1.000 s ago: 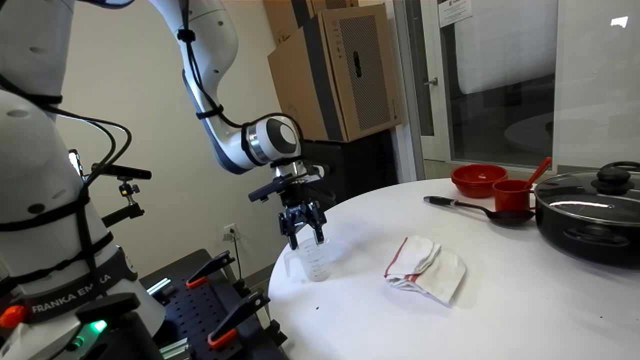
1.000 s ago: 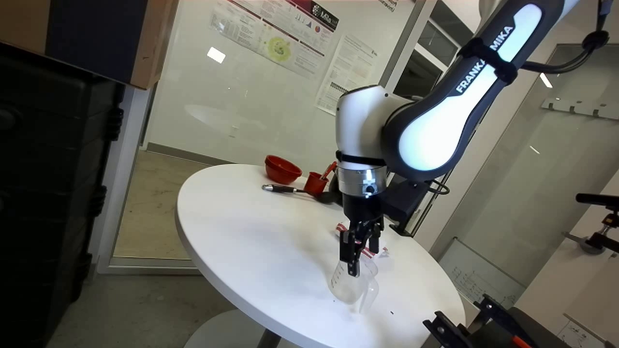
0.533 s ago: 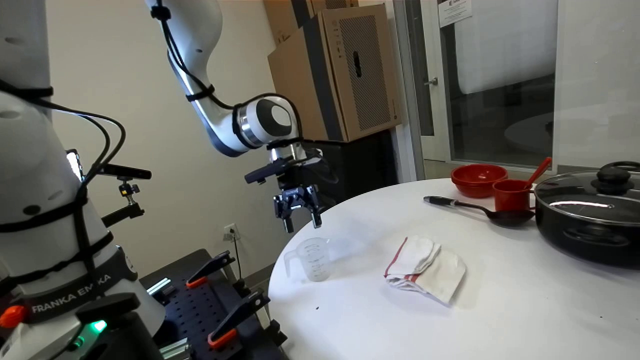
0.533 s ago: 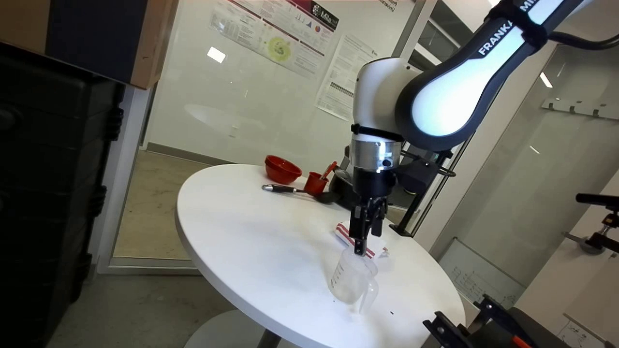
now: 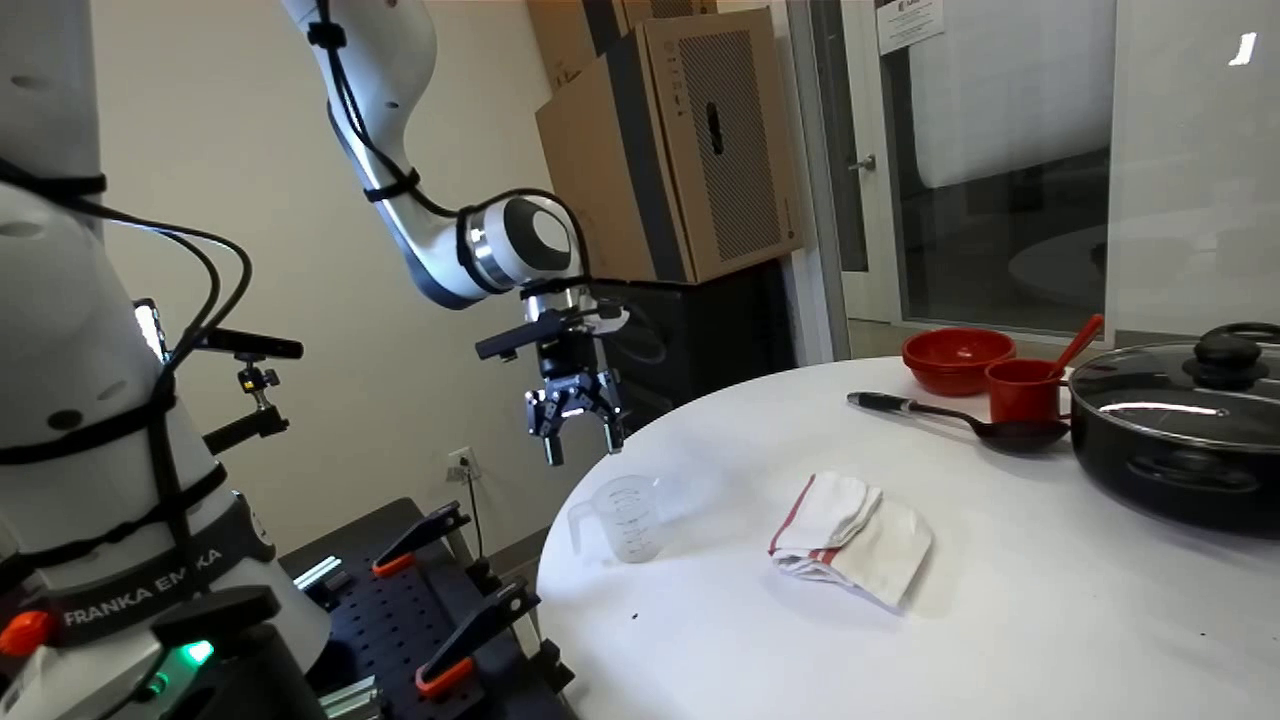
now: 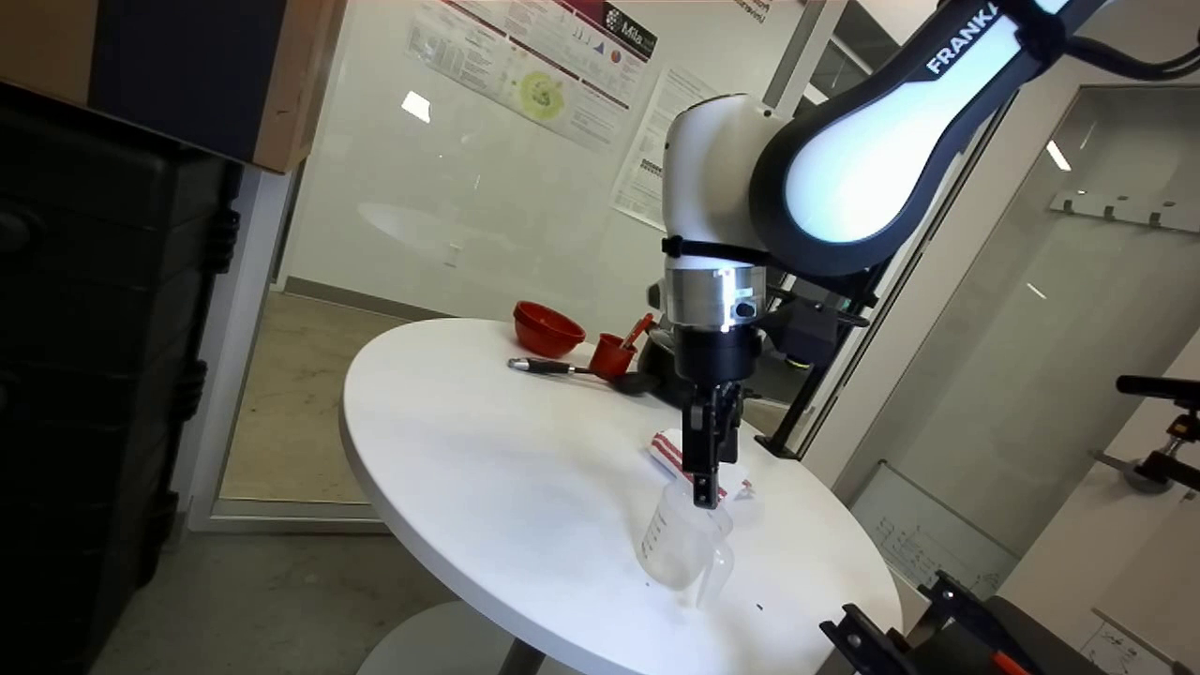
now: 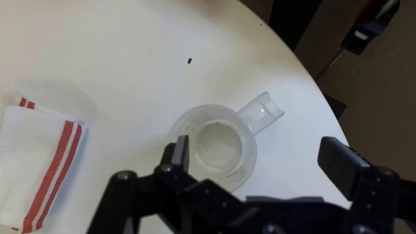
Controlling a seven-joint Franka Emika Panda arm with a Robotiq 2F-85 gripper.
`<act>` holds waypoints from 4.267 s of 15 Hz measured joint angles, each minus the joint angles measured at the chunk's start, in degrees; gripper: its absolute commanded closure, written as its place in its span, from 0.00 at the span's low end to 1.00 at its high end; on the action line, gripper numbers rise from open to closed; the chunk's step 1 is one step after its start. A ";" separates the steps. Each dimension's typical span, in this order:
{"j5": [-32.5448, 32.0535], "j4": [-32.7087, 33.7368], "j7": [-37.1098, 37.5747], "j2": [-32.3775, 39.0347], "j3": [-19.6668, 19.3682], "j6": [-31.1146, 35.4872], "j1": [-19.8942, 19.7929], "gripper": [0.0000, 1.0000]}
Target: Move the jar slightly to the left
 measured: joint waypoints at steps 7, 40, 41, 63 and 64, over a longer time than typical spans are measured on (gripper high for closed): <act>-0.04 3.97 -0.78 3.46 0.11 -3.43 -0.06 0.00; -6.93 6.25 1.68 12.89 -3.86 -1.70 2.06 0.98; -6.92 6.17 1.70 12.74 -3.90 -1.74 2.05 1.00; 0.60 26.22 2.56 -14.77 -2.66 -40.08 -4.95 0.99; 0.69 29.37 2.49 -14.25 -2.72 -41.93 -5.60 0.99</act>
